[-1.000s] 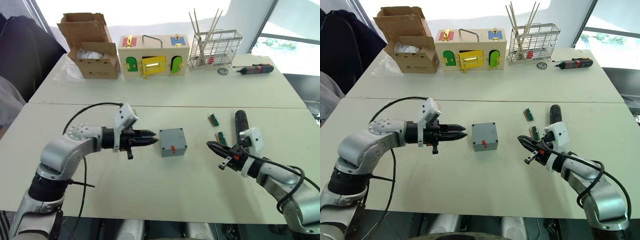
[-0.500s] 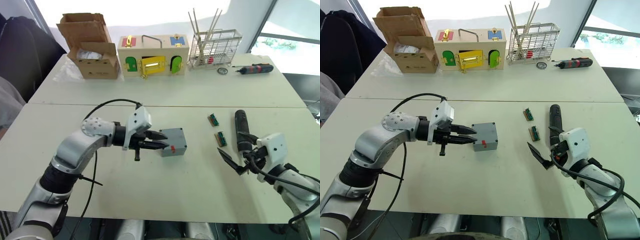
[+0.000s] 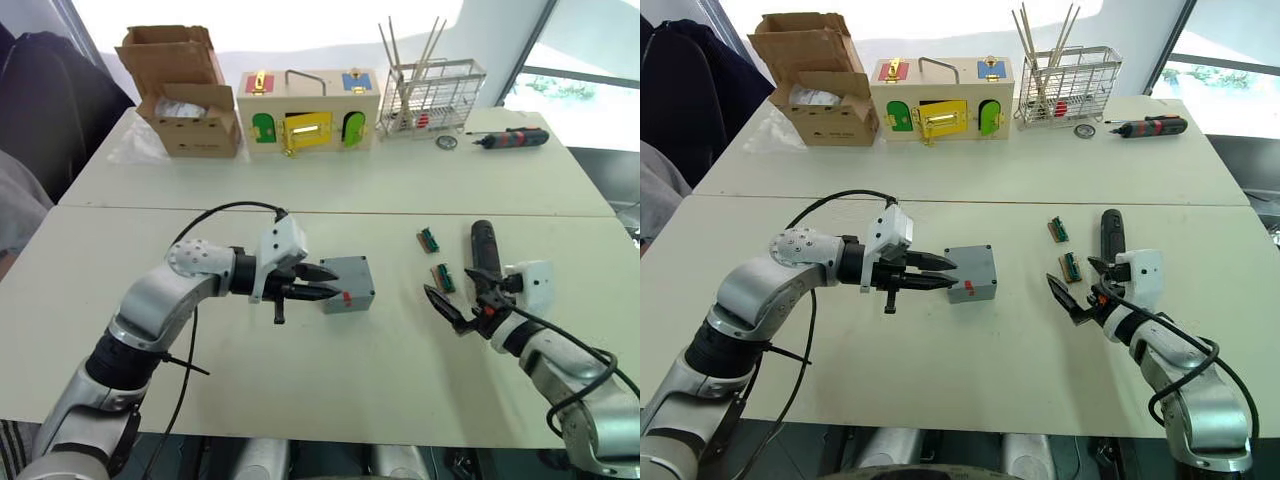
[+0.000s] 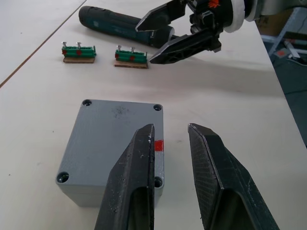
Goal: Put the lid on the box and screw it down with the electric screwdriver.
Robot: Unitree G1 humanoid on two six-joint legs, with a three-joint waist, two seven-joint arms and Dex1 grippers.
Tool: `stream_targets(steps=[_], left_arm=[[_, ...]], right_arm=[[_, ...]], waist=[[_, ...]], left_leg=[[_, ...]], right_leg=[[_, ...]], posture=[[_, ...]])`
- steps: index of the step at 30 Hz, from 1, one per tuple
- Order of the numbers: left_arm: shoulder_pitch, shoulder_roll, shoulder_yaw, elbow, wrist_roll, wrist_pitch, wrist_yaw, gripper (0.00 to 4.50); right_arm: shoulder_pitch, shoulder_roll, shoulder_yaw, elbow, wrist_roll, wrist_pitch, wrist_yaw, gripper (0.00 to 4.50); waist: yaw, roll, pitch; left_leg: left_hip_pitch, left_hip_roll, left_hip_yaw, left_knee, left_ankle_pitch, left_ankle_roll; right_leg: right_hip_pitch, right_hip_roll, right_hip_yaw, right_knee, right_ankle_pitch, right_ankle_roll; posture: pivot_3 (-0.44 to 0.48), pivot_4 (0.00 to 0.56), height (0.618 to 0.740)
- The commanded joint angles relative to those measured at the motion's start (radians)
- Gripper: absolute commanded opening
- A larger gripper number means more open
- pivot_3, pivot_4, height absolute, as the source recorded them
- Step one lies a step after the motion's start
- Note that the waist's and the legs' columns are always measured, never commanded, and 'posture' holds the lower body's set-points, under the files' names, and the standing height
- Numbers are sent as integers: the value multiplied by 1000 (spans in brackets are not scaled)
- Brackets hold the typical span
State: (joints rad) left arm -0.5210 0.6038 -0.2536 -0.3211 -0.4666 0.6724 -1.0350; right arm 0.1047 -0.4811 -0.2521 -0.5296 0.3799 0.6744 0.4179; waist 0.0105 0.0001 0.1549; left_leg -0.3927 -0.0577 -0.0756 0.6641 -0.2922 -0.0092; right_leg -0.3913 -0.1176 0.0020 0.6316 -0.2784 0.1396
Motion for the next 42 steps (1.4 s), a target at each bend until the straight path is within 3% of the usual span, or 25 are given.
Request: stream_targets(steps=[1,5,21,24,26,42], left_arm=[[8,13,14,-42,0,3,12,1076],[17,15,17,-53,-4,9,24,1076],[24,3,13,-44,15,-7,60,1076],[26,1,11,-46,22,-9,64,1076],[29,0,8,-47,29,-12,67,1076],[26,8,16,-17,47,-31,56,1076]], right_arm=[[-28,8,-12,8,16,25,-25,3130],[-49,14,-1,24,8,41,-50,1664],[-109,19,17,99,-7,48,-82,1664],[-113,21,21,106,-15,40,-85,841],[-117,24,24,110,-18,38,-87,40],[-122,21,-23,11,42,76,-93,40]], waist=[[0,0,0],[1,0,0],[-1,0,0],[-1,0,0],[-1,0,0],[-1,0,0]], left_leg=[[0,0,0,0,0,0],[0,0,0,0,0,0],[0,0,0,0,0,0],[0,0,0,0,0,0],[0,0,0,0,0,0],[0,0,0,0,0,0]], right_leg=[[0,0,0,0,0,0],[0,0,0,0,0,0],[0,0,0,1,0,0],[0,0,0,1,0,0],[0,0,0,1,0,0],[0,0,0,1,0,0]], posture=[[0,150,731],[0,150,731],[0,150,731],[0,150,731],[0,150,731],[0,150,731]])
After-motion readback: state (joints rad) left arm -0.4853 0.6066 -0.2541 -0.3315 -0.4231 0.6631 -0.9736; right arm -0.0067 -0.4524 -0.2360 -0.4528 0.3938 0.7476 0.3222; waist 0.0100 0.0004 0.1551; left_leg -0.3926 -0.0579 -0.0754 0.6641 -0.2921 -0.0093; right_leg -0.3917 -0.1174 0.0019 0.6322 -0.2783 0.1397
